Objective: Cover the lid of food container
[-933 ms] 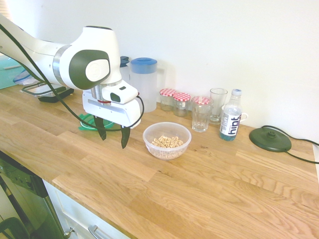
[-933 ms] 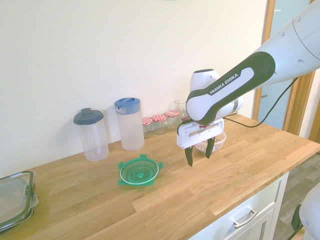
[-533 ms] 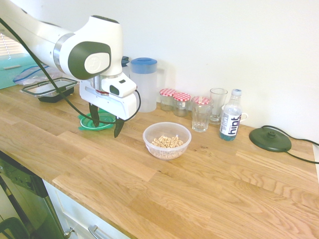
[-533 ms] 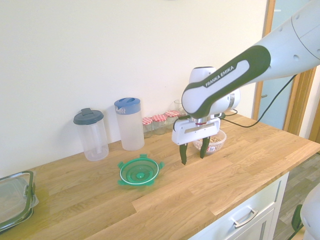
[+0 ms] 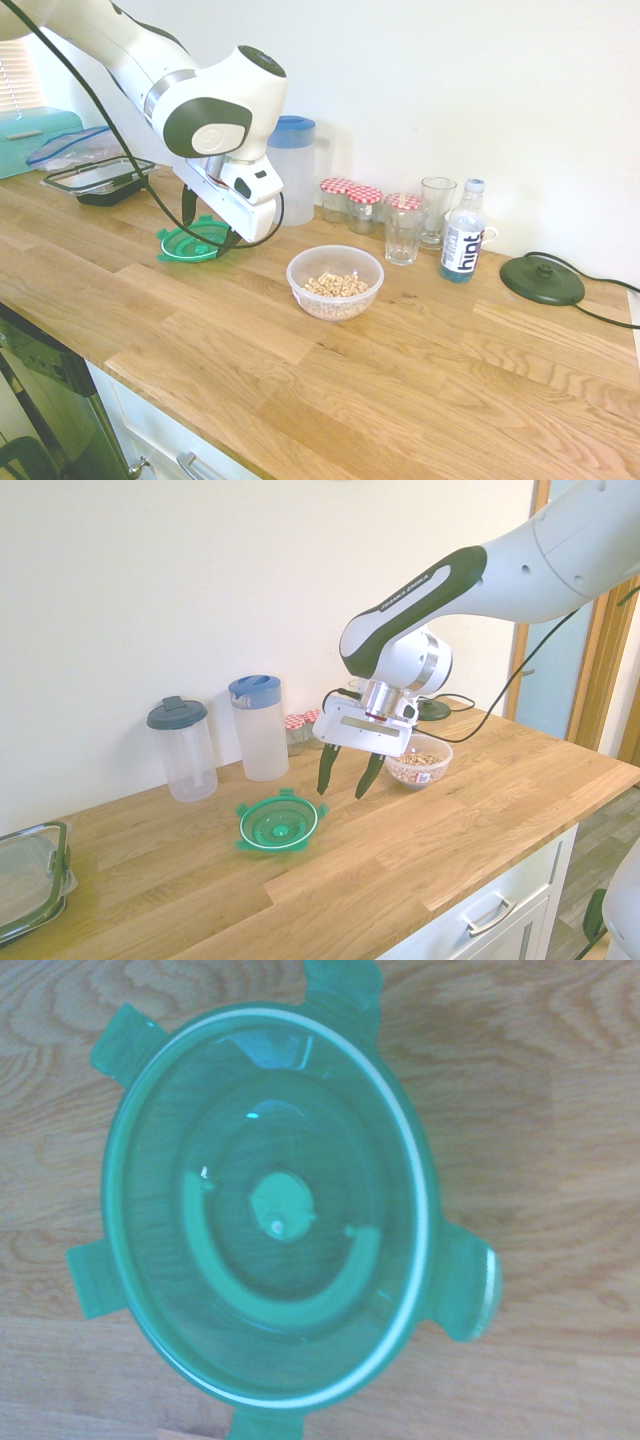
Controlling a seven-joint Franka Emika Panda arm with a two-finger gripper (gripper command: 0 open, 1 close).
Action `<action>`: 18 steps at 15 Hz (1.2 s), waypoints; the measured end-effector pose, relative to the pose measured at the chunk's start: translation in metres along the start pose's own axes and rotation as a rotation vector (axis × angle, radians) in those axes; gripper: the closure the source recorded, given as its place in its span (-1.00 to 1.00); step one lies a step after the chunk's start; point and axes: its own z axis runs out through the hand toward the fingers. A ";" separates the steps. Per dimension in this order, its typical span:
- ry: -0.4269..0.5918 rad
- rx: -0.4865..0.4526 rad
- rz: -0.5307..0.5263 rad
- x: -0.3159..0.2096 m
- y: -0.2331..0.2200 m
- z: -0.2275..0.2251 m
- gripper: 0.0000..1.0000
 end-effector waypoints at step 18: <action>-0.102 0.120 -0.090 0.047 -0.052 0.083 -1.00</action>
